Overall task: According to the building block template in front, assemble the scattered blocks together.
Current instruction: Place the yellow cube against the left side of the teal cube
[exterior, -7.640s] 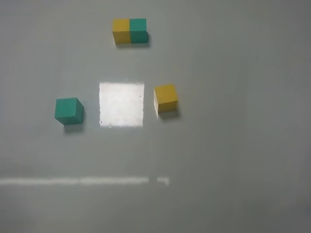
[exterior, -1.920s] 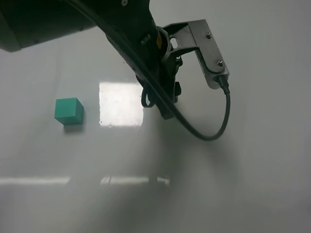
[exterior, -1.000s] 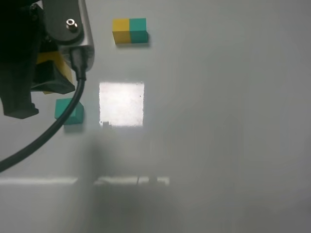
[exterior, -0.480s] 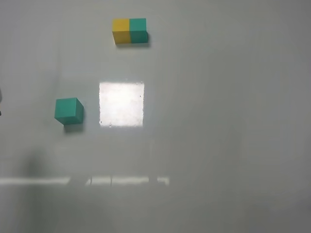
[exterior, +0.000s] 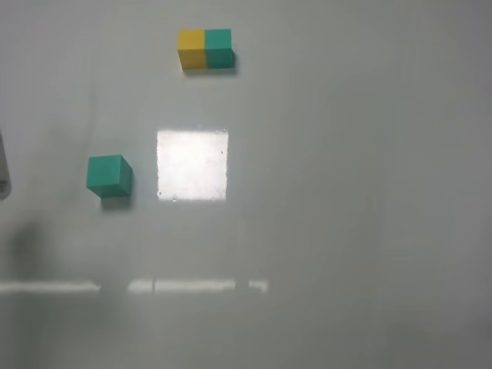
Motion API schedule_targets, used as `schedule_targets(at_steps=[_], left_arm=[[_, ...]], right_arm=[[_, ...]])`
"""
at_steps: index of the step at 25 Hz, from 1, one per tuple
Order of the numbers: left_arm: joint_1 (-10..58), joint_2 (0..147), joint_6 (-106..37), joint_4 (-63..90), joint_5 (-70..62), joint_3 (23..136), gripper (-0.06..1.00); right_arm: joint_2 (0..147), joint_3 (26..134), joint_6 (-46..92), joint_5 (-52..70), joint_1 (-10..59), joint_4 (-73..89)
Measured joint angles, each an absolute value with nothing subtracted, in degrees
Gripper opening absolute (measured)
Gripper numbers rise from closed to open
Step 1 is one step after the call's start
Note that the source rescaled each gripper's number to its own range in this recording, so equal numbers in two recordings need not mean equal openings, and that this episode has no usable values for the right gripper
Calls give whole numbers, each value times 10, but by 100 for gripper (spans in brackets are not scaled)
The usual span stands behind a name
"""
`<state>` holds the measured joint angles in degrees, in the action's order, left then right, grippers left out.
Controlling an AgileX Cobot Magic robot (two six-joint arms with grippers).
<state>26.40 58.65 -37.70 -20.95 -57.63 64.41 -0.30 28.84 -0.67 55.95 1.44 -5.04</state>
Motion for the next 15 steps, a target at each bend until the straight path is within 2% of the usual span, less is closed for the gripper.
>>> schedule_targets(at_steps=[5,15], left_arm=[[222,628,-451,-163,-553,639,0],[220,686,-536,-118,-459,638,0]], right_arm=[[-3,288,-7,560,14,-50],[-3,288,-7,560,14,-50]])
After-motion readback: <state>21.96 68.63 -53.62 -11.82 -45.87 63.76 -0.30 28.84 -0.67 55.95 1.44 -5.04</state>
